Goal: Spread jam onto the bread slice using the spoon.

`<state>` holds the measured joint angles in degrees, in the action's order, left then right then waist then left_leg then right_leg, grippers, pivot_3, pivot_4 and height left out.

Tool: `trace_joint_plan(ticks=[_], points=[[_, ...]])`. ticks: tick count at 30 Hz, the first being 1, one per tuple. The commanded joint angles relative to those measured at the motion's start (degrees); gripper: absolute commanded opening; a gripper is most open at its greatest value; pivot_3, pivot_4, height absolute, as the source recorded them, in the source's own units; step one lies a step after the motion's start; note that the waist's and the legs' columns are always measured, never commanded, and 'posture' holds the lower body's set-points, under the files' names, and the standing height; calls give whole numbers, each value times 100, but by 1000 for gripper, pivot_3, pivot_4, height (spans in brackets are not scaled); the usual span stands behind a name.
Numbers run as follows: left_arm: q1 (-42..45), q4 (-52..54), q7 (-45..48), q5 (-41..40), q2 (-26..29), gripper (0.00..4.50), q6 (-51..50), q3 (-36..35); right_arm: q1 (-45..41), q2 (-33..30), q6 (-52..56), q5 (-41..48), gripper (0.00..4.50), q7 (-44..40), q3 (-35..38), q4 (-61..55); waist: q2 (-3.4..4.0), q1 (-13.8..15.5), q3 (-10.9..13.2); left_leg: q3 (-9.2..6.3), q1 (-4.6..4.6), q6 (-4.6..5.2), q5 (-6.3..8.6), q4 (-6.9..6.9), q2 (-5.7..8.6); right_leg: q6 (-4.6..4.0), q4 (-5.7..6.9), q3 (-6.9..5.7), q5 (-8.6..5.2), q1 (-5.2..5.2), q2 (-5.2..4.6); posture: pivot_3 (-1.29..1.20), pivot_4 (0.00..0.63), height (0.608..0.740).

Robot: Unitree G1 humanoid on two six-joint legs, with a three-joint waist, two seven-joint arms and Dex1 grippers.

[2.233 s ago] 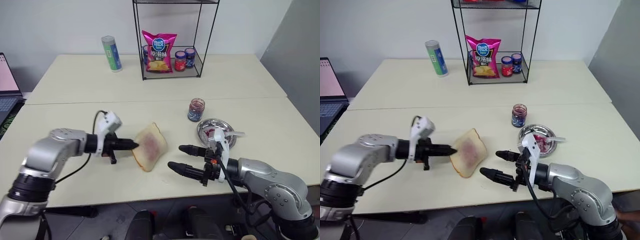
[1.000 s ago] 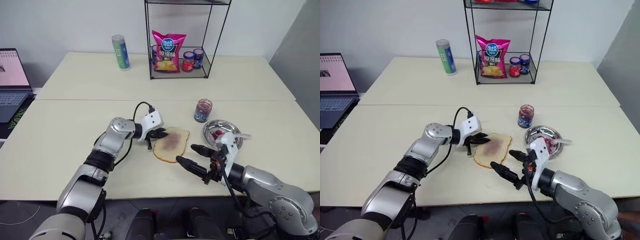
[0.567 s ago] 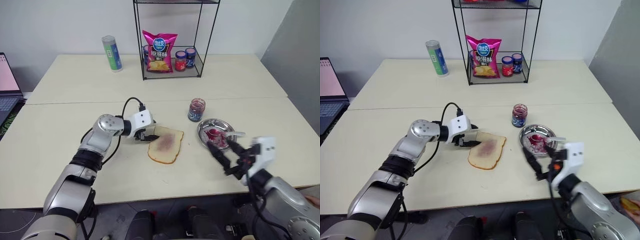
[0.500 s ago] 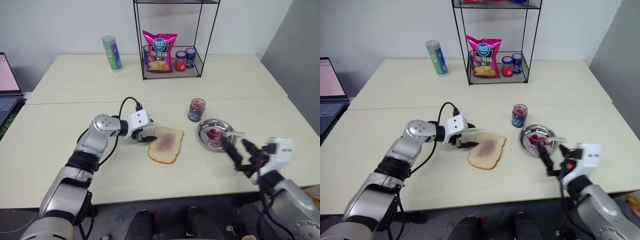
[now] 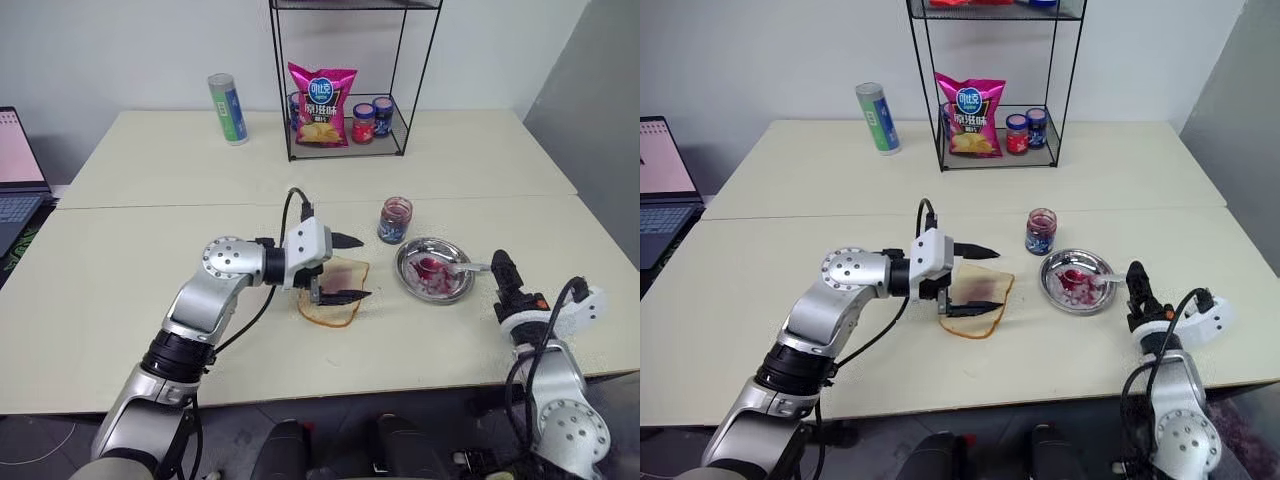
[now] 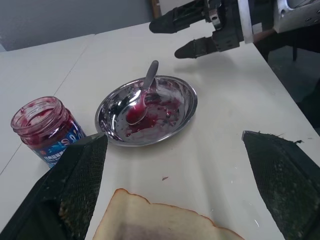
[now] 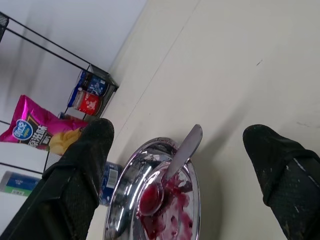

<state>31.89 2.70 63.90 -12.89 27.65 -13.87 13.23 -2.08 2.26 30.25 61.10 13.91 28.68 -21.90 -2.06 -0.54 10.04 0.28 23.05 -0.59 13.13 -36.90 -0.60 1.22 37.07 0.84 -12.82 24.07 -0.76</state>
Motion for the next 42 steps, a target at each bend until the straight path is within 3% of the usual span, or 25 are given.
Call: trace_joint_plan(ticks=[1,9,23,42], points=[[-154,348,-347,38,-23,4470,-81,-92,-226,-73,-179,191,4500,72,115,264,1,-7,1,1,0,0,0,0,-1,0,0,1,0,0,1,0,150,740],[-630,736,-622,14,22,4470,-195,-66,-503,-214,-153,650,4500,267,284,736,6,-13,0,1,-2,0,0,-1,-2,-1,2,3,0,-1,-1,0,150,740],[-553,884,-960,-50,-213,4470,-463,-10,-1118,-533,-196,618,4500,100,282,1533,10,-57,-2,6,-2,0,0,0,-1,2,2,7,2,0,5,0,150,740],[-460,1154,-1042,-95,-232,4470,-825,4,-1251,-215,-116,877,4500,209,137,1450,11,-104,-2,5,-1,0,0,2,-3,3,0,7,2,0,7,0,150,740]])
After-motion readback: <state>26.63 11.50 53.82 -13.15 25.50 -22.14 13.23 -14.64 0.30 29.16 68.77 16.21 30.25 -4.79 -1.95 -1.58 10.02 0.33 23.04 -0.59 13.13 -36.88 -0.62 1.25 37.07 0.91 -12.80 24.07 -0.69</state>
